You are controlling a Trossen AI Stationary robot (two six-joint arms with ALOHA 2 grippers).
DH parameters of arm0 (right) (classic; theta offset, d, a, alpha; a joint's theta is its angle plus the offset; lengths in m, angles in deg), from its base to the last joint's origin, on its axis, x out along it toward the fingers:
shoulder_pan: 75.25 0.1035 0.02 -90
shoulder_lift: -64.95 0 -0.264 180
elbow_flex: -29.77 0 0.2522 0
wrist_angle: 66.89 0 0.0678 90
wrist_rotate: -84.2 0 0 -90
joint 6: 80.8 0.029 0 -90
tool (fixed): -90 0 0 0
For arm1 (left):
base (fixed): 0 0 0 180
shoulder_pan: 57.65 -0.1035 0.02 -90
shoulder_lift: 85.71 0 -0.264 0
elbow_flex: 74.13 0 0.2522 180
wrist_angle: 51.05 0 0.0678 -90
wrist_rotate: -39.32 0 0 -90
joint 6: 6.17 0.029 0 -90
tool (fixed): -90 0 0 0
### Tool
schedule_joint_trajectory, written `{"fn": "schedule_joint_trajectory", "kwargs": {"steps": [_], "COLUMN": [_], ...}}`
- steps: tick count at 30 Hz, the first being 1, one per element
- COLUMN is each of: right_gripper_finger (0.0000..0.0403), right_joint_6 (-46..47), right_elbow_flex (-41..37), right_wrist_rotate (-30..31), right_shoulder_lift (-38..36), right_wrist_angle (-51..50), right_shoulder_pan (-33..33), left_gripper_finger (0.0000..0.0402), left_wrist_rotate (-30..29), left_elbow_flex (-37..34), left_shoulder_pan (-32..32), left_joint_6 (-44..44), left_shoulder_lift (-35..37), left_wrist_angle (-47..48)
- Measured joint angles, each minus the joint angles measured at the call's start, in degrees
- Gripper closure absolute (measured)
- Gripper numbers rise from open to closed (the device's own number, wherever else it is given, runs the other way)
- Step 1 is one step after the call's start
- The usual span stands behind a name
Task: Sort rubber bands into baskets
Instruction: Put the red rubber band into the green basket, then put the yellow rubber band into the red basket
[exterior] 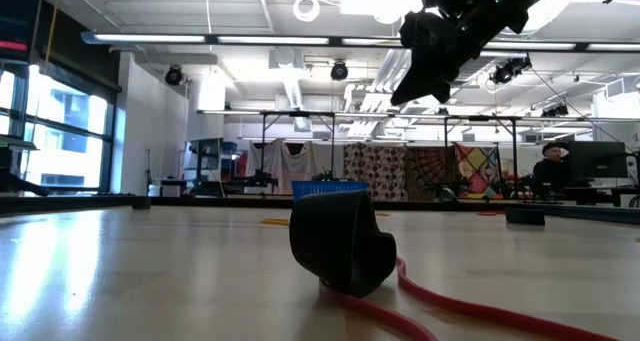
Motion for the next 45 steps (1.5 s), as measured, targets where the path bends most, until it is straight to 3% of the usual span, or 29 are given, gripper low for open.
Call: {"fn": "schedule_joint_trajectory", "kwargs": {"steps": [10, 24, 31, 38, 45], "right_gripper_finger": [0.0403, 0.0403, 0.0397, 0.0344, 0.0271], "right_joint_6": [0.6, 0.9, 1.0, 2.1, 3.6], "right_elbow_flex": [0.0, 0.0, 0.0, 0.0, 4.4], "right_wrist_rotate": [0.0, -0.1, -0.2, -3.7, -0.9], "right_shoulder_lift": [0.0, 0.0, 0.0, 0.0, 0.0], "right_wrist_angle": [-0.1, -0.2, -0.2, -1.4, -14.9], "right_shoulder_pan": [0.0, 0.0, 0.0, 1.3, 6.9], "left_gripper_finger": [0.0401, 0.0399, 0.0366, 0.0324, 0.0315], "left_wrist_rotate": [-1.3, -1.1, -0.6, -0.7, -2.3], "left_elbow_flex": [-8.0, -5.6, -2.7, 2.9, 6.2], "left_shoulder_pan": [2.3, 1.6, 0.6, 0.6, 0.6], "left_joint_6": [-6.8, -6.7, -5.6, -1.1, 3.8], "left_shoulder_lift": [-0.2, -10.0, -10.1, -10.1, -9.6], "left_wrist_angle": [-4.0, -6.8, -5.8, 4.5, 7.6]}}
